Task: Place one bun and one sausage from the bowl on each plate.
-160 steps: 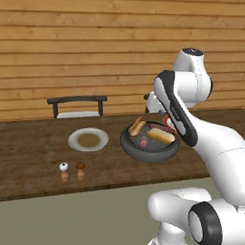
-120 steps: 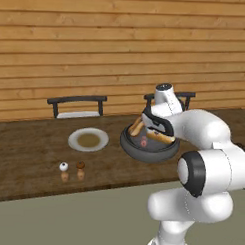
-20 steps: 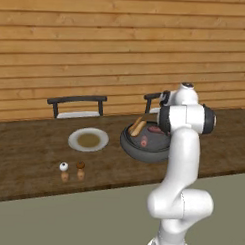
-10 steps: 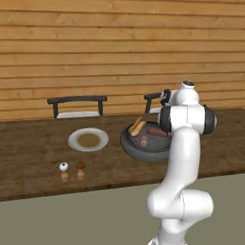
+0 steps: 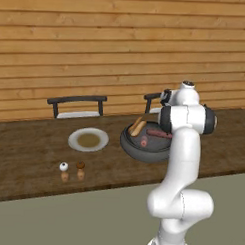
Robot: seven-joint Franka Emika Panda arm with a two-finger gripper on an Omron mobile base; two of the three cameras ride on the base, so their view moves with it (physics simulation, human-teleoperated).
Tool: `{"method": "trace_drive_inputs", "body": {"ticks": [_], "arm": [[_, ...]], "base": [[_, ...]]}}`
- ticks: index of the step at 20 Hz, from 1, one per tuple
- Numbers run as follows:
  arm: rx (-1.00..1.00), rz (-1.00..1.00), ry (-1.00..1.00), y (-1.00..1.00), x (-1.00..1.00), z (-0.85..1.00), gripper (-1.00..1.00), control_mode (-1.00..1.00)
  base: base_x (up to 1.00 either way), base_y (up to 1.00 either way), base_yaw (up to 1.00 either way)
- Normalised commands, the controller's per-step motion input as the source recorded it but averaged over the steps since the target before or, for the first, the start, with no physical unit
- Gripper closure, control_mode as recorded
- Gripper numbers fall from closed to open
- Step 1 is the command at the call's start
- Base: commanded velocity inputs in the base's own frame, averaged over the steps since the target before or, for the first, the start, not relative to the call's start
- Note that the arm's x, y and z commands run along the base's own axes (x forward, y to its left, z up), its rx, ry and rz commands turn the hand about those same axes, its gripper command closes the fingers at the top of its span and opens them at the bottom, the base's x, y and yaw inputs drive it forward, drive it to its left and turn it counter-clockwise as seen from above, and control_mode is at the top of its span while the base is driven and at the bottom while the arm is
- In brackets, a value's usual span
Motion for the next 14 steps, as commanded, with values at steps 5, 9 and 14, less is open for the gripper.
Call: {"method": "trace_drive_inputs", "body": {"ticks": [5, 9, 14], "arm": [[0.0, 0.0, -0.16, 0.01, 0.0, 0.0, -1.0, -1.0], [0.0, -0.01, -0.33, 0.03, 0.01, -0.15, -1.0, -1.0], [0.08, -0.06, -0.23, 0.0, 0.0, -0.61, -1.0, -1.0]], "base": [[0.0, 0.0, 0.0], [0.0, 0.0, 0.0], [0.0, 0.0, 0.0]]}}
